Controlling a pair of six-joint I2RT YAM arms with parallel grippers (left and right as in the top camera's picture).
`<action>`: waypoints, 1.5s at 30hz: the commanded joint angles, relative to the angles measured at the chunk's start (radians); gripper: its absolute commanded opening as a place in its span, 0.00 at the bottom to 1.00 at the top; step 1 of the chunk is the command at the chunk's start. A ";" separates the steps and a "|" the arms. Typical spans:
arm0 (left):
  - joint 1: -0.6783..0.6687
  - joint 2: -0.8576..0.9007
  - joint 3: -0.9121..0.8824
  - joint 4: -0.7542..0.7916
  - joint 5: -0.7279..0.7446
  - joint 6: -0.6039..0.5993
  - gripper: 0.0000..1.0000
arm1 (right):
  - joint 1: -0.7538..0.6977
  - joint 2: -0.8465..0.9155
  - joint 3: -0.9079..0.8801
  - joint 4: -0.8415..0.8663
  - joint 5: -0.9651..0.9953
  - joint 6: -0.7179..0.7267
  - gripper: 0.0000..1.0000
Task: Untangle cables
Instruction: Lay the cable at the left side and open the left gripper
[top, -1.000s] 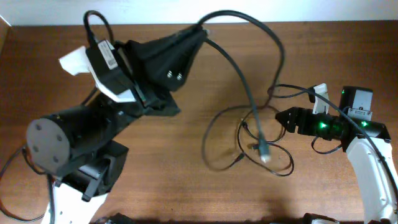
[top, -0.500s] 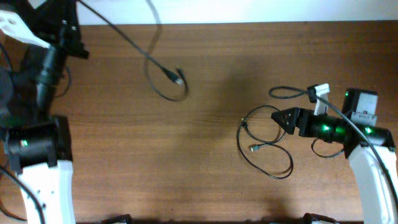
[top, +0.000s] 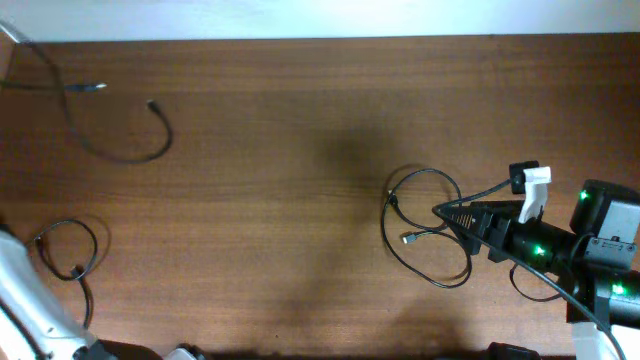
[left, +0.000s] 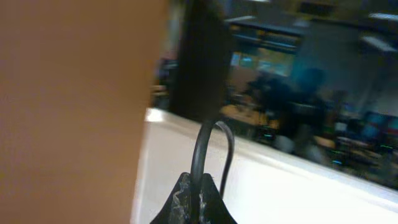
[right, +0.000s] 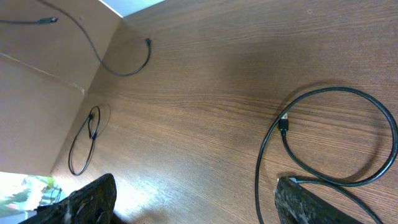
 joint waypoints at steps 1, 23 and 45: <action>0.107 0.017 0.009 -0.005 -0.007 0.027 0.00 | 0.005 -0.006 0.007 -0.001 -0.013 -0.014 0.80; -0.034 0.280 0.009 -0.515 -0.099 0.358 0.00 | 0.005 -0.006 0.007 -0.030 -0.013 -0.018 0.80; -0.275 0.465 0.008 -0.769 -0.221 1.213 0.07 | 0.005 -0.006 0.007 -0.027 0.014 -0.023 0.80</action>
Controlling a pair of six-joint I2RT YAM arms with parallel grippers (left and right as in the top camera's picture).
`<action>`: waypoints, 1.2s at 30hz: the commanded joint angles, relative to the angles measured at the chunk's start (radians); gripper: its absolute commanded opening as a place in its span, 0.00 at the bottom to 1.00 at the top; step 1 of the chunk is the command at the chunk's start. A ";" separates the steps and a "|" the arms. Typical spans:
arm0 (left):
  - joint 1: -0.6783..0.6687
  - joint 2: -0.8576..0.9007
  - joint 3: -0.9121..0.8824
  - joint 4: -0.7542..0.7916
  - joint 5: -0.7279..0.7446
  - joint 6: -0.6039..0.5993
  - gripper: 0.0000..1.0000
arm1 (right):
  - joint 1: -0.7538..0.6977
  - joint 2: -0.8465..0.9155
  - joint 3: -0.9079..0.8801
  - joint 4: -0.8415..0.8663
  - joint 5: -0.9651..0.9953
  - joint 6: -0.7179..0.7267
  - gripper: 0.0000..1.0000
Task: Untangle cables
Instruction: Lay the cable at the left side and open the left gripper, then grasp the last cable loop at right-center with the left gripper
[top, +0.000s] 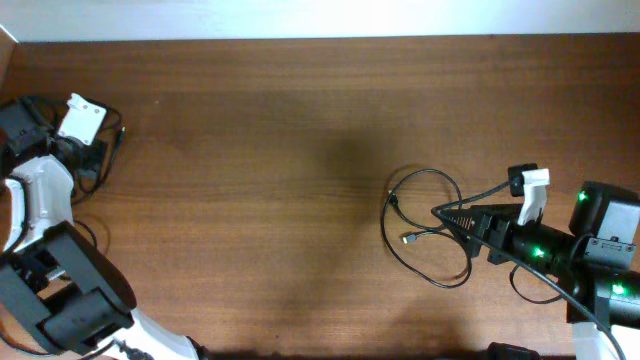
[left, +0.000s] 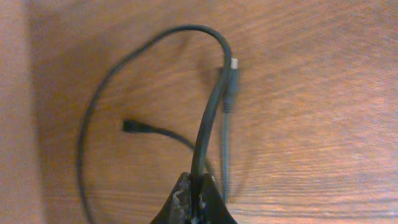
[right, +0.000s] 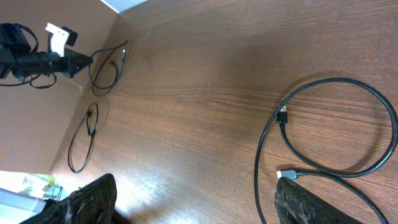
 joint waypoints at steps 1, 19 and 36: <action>-0.005 0.019 0.002 -0.019 0.055 0.014 0.40 | 0.005 -0.006 0.007 0.003 0.003 -0.014 0.80; -0.351 0.019 0.002 -0.249 0.571 -0.243 0.99 | 0.005 -0.005 0.007 0.006 0.010 -0.013 0.80; -1.234 0.023 0.000 -0.328 0.300 -0.312 0.99 | 0.003 -0.005 0.007 -0.153 0.727 0.282 0.94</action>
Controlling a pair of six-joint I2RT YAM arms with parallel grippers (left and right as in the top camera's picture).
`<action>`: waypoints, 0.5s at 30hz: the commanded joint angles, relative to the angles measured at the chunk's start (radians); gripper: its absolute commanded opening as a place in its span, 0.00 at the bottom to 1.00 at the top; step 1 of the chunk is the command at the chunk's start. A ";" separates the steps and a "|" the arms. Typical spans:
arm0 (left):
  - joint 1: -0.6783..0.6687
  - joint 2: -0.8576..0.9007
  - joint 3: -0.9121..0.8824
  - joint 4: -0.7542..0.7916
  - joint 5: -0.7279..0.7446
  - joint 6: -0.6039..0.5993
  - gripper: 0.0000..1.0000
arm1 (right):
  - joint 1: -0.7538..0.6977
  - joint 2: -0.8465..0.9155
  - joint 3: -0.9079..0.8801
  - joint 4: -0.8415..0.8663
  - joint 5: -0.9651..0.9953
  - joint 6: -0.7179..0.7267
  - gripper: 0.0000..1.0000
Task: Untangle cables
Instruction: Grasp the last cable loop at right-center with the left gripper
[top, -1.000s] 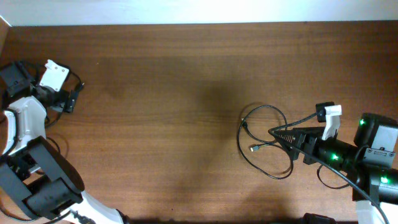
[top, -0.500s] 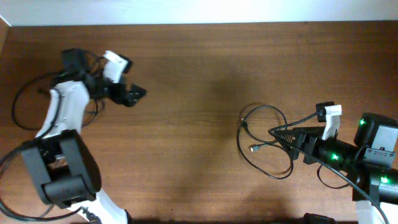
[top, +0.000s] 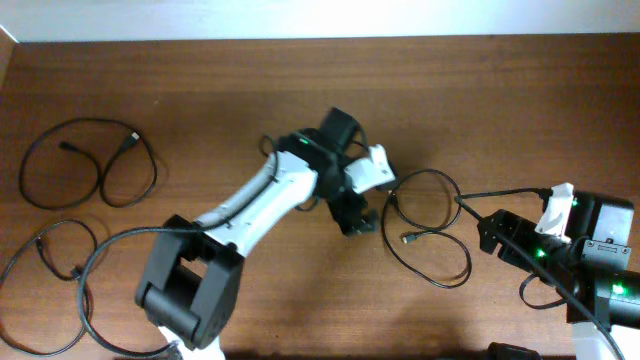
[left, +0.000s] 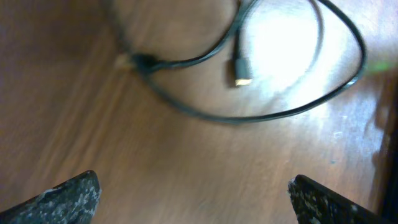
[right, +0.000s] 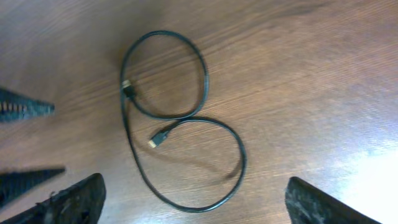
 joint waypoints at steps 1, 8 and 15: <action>-0.101 0.010 -0.001 0.013 -0.022 0.071 0.99 | 0.003 -0.005 0.007 -0.004 0.144 0.068 0.96; -0.214 0.077 -0.002 0.110 -0.014 0.150 0.99 | -0.145 0.036 0.007 0.000 0.182 0.078 0.99; -0.324 0.257 -0.002 0.415 -0.067 0.118 0.99 | -0.279 0.080 0.007 0.016 0.074 -0.033 0.99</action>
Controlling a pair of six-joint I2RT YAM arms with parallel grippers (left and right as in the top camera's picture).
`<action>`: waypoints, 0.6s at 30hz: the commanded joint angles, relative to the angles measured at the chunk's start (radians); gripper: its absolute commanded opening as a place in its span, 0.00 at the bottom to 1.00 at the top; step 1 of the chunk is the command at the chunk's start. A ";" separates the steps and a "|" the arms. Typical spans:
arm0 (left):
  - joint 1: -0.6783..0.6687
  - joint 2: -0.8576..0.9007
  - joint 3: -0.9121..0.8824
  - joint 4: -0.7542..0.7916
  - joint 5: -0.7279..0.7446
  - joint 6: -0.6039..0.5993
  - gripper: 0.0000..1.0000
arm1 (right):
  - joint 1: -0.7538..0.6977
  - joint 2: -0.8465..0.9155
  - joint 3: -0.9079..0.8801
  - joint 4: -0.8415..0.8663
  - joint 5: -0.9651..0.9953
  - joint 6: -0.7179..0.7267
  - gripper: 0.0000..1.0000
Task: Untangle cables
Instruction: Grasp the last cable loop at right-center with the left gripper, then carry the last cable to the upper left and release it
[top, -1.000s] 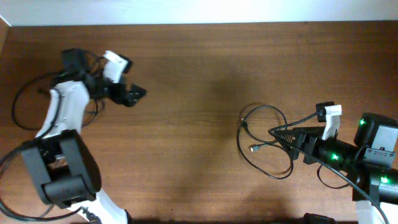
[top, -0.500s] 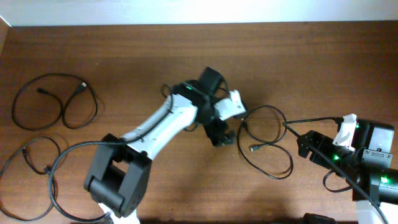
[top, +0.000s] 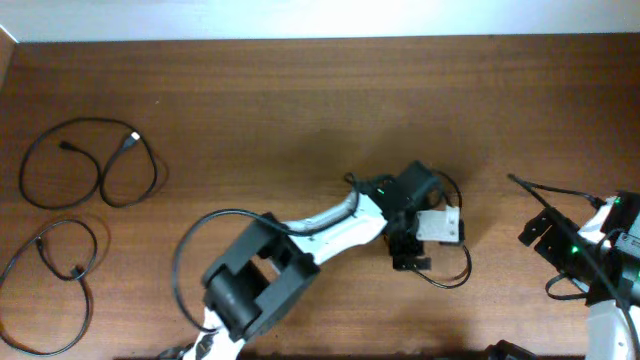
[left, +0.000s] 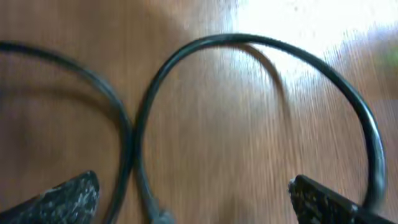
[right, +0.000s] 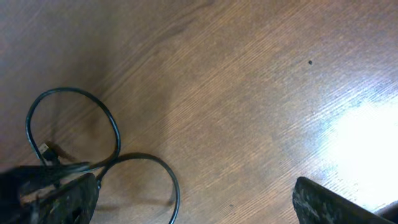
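Observation:
A black cable (top: 452, 272) lies in two loops on the right half of the wooden table (top: 300, 100). My left gripper (top: 408, 256) hangs low over it, open, nothing between its fingers. In the left wrist view the loops (left: 261, 46) fill the frame close up, with a strand and plug near the left finger (left: 68, 198). My right gripper (top: 531, 232) stands open to the right of the cable, apart from it. The right wrist view shows the cable (right: 74, 93) at the left.
Two more black cables lie at the table's left: a double loop (top: 90, 165) at the far left and a smaller loop (top: 60, 262) near the front left corner. The left arm (top: 290, 240) stretches across the front middle.
My left gripper has moved right, from just left of the looped cable to directly over it, still open. My right gripper has drawn back to the right, away from the cable.
First my left gripper was shut on a cable at the far left while the right stood open at the right-hand cable. Then the left held that cable at the back left corner. Later that cable lay looped there, and the open left gripper neared the right-hand cable, now over it.

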 joint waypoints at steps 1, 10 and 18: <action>-0.041 0.072 0.002 0.085 -0.054 -0.029 0.99 | -0.013 0.000 0.007 0.004 -0.040 -0.061 0.98; -0.040 0.110 0.002 0.121 -0.092 -0.077 0.32 | -0.013 0.000 0.007 0.003 -0.063 -0.061 0.98; -0.026 0.110 0.002 0.118 -0.328 -0.103 0.08 | -0.013 0.000 0.007 -0.004 -0.064 -0.061 0.98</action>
